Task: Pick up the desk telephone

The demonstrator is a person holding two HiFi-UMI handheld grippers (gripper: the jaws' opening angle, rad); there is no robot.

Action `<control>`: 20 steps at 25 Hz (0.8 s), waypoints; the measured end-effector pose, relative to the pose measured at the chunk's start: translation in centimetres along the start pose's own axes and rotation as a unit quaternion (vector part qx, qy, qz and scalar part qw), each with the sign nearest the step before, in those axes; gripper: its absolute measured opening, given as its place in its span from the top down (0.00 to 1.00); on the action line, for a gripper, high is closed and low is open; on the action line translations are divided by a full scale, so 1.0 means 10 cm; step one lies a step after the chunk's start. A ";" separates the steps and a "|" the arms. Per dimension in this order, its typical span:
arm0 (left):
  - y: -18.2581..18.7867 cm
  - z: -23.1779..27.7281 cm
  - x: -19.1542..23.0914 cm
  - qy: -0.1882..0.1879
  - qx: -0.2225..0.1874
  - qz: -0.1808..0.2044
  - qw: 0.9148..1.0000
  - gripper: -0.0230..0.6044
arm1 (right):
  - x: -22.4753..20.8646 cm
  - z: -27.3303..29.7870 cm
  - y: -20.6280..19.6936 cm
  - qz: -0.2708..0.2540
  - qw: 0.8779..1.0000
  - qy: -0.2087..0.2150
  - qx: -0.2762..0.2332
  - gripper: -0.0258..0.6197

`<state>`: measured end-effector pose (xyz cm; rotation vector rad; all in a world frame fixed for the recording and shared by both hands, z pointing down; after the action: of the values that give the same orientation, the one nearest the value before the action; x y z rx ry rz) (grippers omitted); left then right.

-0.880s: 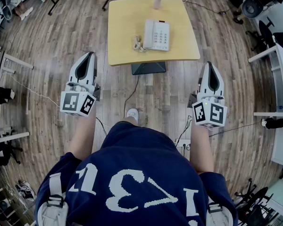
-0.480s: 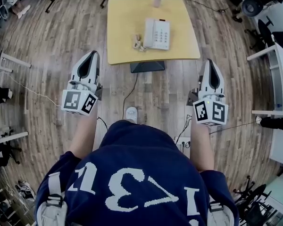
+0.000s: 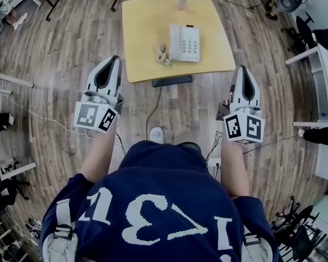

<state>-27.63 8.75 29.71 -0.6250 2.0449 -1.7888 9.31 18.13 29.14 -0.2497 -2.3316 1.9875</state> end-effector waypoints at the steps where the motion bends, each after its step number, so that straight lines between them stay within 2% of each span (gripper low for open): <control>1: -0.01 0.04 0.02 -0.002 0.002 0.000 1.000 0.94 | 0.01 0.04 -0.01 0.001 1.000 0.001 0.001 0.92; 8: -0.19 0.36 0.08 0.003 0.021 -0.010 1.000 0.94 | -0.17 0.36 -0.13 0.011 1.000 0.009 0.007 0.92; 20: -0.30 1.46 0.10 0.078 0.008 -0.002 0.997 0.94 | -1.10 1.66 -0.23 0.027 0.997 0.077 0.005 0.92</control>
<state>-20.43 -4.35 30.62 -0.5000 2.1274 -1.9092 17.38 -0.21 29.35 -0.4529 -2.2420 1.9273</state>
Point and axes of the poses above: the fingertips, and each gripper's own axes: z forward along the fingers, x to its left, y out of its top, the point moved 7 cm from there along -z, backward along the fingers, and after that the axes turned 8 degrees about y, right-handed, at the moved point
